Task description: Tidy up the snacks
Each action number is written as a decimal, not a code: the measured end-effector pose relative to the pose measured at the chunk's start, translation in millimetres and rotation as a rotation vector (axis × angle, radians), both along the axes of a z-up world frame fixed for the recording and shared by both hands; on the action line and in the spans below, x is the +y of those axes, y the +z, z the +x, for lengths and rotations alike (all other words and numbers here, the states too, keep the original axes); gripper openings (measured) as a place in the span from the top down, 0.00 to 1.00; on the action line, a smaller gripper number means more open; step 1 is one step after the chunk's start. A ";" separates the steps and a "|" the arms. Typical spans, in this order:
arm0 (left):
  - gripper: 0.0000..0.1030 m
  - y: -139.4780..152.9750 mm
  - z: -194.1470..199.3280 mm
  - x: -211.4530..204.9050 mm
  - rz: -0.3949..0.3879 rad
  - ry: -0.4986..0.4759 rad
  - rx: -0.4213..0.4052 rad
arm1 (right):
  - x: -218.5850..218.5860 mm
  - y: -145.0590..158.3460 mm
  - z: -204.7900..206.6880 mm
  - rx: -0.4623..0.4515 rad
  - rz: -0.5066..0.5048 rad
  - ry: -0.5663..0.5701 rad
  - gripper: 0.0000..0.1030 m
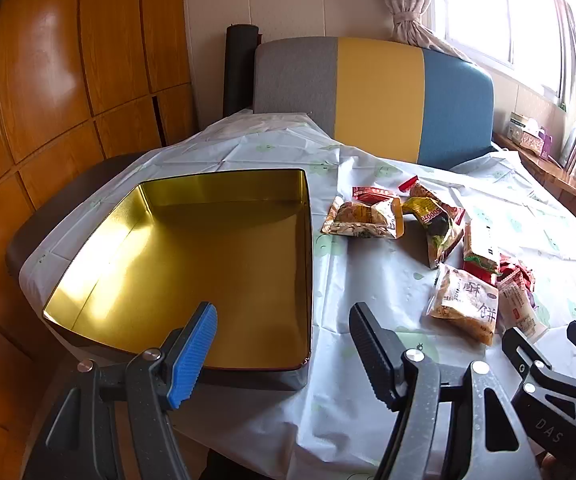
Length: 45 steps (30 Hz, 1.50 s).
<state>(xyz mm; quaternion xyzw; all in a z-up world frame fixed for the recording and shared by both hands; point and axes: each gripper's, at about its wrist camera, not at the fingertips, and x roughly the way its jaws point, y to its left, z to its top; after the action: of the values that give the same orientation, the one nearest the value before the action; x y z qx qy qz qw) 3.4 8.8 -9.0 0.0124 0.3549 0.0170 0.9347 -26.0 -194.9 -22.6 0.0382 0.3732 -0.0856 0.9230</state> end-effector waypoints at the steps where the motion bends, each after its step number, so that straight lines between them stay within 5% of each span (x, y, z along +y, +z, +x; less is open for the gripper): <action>1: 0.32 -0.1 -0.4 -0.3 0.000 -0.001 0.000 | 0.2 -0.1 0.4 0.001 0.001 -0.001 0.00; 45: 0.32 7.5 -5.0 -3.8 -0.001 -0.041 -0.006 | -1.3 1.5 0.0 -0.003 0.001 -0.004 0.00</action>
<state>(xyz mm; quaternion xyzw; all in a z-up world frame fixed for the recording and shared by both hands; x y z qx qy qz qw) -1.6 5.0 -1.5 0.0190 0.3520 -0.0022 0.9358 -26.1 -196.2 -21.1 0.0396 0.3717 -0.0874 0.9234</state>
